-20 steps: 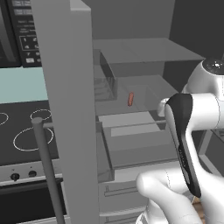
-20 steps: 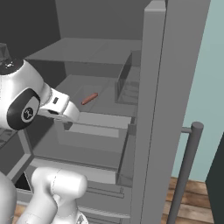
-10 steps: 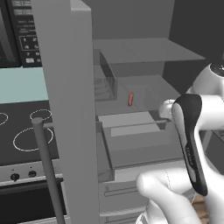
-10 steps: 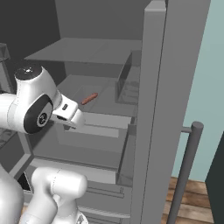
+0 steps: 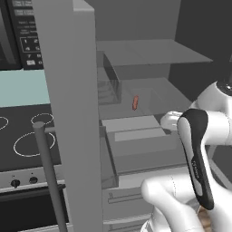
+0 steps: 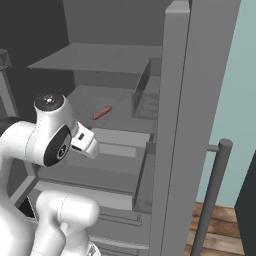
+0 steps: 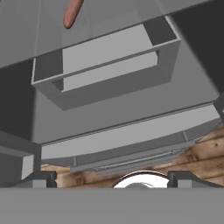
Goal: Retrieve the sausage and cheese from the fridge and place them on the cutting board on the counter.
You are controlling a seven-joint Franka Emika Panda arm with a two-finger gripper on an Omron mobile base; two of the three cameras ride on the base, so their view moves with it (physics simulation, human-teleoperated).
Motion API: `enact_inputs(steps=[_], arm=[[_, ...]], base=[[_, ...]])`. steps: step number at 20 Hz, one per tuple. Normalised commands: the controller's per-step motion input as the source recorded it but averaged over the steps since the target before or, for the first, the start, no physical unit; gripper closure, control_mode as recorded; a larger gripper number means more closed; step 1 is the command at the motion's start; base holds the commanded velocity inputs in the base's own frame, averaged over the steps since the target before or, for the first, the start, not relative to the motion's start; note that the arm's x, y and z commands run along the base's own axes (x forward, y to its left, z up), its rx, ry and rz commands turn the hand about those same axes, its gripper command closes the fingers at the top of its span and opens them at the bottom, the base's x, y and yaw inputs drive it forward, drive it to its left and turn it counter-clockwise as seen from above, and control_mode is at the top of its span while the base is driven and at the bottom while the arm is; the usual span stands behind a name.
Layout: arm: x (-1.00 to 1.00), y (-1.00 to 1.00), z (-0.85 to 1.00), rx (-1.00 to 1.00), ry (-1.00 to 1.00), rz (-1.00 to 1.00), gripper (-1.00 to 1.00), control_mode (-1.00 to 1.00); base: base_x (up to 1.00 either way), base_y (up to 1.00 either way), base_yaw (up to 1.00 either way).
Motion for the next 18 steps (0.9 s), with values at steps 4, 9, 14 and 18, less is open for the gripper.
enact_inputs(steps=[4, 9, 14, 18], arm=[[0.07, 0.01, -0.1, -0.08, 0.0, 0.0, -1.0, -1.0], [0.48, 0.11, -0.05, -0.08, 0.08, 0.0, -1.0, -1.0], [0.66, 0.24, 0.0, -0.11, 0.11, -0.02, -1.0, -1.0], [0.66, 0.25, -0.01, -0.1, 0.1, -0.02, -1.0, -1.0]], base=[[0.0, 0.0, 0.0], [0.0, 0.0, 0.0], [0.0, 0.0, 0.0], [0.0, 0.0, 0.0]])
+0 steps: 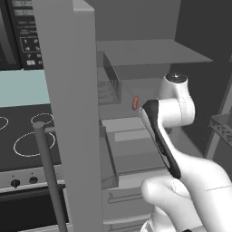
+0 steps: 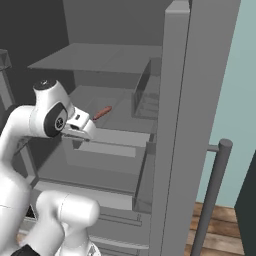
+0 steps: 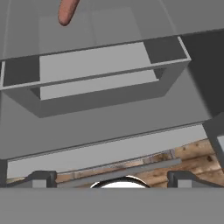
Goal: Retrieve the sausage and cheese from the fridge and place them on the cutting board on the counter.
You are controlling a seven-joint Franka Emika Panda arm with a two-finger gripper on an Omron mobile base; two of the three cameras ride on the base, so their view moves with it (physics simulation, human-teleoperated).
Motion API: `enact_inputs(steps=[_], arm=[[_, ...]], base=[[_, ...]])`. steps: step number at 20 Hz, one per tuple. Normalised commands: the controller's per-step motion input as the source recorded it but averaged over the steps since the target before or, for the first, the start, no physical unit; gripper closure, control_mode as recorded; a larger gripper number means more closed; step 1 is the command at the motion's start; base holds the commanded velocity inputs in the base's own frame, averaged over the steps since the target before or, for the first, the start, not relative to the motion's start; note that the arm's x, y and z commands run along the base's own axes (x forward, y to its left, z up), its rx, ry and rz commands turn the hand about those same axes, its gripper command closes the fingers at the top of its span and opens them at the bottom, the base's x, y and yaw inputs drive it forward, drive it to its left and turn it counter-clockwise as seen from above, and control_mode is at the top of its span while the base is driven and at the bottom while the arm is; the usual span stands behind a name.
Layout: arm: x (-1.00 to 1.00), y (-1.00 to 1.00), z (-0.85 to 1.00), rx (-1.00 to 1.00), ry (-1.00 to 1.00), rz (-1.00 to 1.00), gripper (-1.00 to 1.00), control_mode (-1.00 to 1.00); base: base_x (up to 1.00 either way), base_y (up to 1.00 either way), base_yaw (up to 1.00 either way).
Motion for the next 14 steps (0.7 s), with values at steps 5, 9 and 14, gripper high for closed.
enact_inputs(steps=[5, 9, 14], arm=[[0.66, 0.05, -0.17, -0.06, 0.05, -0.02, -1.0, -1.0], [0.69, 0.0, -0.26, -0.01, 0.03, 0.0, -1.0, -1.0], [0.63, 0.0, -0.14, 0.0, 0.04, 0.0, -1.0, -1.0]], base=[[0.0, 0.0, 0.0], [0.0, 0.0, 0.0], [0.0, 0.0, 0.0]])
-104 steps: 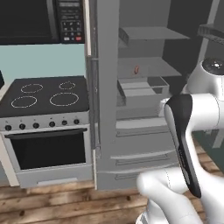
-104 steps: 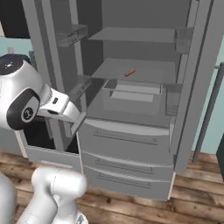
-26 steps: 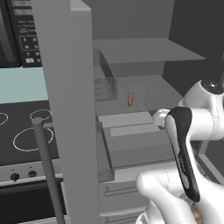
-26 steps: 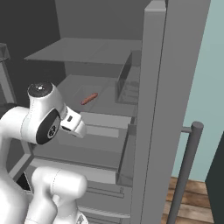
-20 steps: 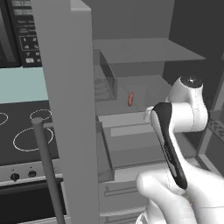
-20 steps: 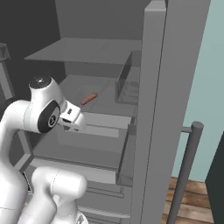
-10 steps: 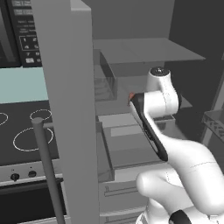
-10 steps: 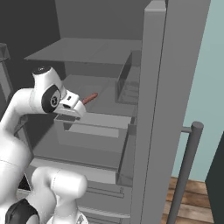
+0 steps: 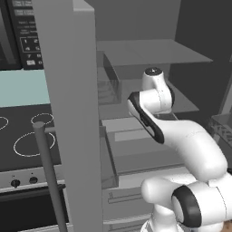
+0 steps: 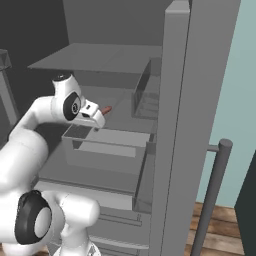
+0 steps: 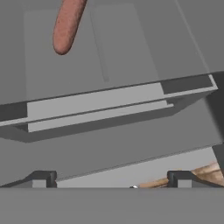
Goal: Retrieve the sausage and cheese from the fridge and place them on the cutting board on the counter.
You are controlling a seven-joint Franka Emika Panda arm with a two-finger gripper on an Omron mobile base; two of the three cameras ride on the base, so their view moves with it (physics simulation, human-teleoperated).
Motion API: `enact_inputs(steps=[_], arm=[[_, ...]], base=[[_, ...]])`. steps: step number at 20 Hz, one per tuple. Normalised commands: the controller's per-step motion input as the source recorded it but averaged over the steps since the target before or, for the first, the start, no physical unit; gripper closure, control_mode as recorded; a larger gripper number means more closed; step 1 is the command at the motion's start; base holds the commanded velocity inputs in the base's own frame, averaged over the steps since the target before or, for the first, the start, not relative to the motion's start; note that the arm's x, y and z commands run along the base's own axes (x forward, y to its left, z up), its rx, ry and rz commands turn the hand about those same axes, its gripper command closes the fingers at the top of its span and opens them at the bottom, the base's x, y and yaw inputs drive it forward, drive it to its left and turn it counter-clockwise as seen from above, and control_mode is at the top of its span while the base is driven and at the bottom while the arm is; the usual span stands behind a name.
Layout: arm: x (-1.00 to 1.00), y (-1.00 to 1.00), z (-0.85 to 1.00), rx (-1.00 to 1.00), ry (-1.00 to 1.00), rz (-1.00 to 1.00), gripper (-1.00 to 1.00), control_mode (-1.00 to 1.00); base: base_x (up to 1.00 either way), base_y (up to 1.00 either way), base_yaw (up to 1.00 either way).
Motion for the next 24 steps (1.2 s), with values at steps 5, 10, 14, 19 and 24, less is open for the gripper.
enact_inputs(steps=[5, 10, 14, 19, 24], arm=[[0.47, 0.0, -0.09, 0.0, 0.01, 0.0, -1.0, -1.0], [0.42, 0.0, -0.17, 0.0, 0.0, 0.0, -1.0, -1.0], [0.41, 0.0, -0.26, 0.0, 0.0, 0.0, -1.0, -1.0], [0.41, 0.0, -0.19, 0.0, 0.0, 0.0, -1.0, -1.0], [0.37, 0.09, -0.05, 0.0, 0.0, 0.0, -1.0, -1.0]], base=[[0.0, 0.0, 0.0], [0.0, 0.0, 0.0], [0.0, 0.0, 0.0], [0.0, 0.0, 0.0], [0.0, 0.0, 0.0]])
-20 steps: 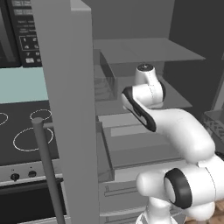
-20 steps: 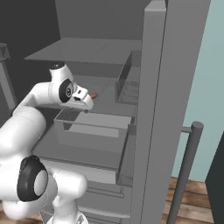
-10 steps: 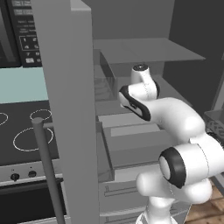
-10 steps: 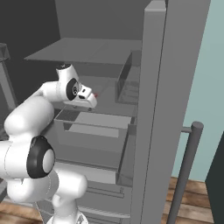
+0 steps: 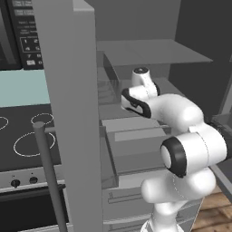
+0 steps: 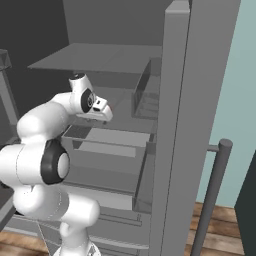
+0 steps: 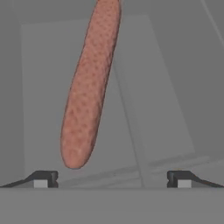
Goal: Retrieve the sausage and cheese from the fridge and place them on the cutting board on the counter.
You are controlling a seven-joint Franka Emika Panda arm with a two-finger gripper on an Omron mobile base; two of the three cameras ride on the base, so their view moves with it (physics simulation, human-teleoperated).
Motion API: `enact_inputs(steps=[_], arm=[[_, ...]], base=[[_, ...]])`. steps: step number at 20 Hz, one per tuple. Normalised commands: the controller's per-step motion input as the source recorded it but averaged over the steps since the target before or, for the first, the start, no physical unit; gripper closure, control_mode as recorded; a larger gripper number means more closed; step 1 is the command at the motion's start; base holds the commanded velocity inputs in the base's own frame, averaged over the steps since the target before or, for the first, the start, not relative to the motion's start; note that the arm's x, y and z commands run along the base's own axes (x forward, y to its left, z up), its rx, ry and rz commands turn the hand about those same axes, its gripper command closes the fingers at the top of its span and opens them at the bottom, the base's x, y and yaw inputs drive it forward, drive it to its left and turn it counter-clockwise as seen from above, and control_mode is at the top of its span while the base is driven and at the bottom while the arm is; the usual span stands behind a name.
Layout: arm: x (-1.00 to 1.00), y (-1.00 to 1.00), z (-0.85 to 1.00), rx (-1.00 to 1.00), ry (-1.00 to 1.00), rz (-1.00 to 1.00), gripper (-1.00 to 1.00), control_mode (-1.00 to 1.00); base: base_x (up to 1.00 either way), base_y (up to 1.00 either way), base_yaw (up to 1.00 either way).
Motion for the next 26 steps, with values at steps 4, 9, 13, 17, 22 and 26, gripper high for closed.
enact_inputs(steps=[4, 9, 13, 17, 22, 26], arm=[[0.33, 0.22, 0.0, 0.0, 0.0, 0.0, -1.0, -1.0], [0.42, 0.15, -0.06, 0.0, 0.0, -0.04, -1.0, -1.0], [0.42, 0.0, -0.15, 0.0, 0.0, -0.11, -1.0, -1.0], [0.25, -0.11, -0.37, 0.0, 0.0, -0.16, -1.0, -1.0], [0.01, -0.42, -0.48, 0.02, 0.04, -0.16, -1.0, -1.0], [0.0, -0.45, -0.49, 0.05, 0.0, -0.11, 1.0, -1.0]], base=[[0.0, 0.0, 0.0], [0.0, 0.0, 0.0], [0.0, 0.0, 0.0], [0.0, 0.0, 0.0], [0.0, 0.0, 0.0], [0.0, 0.0, 0.0]])
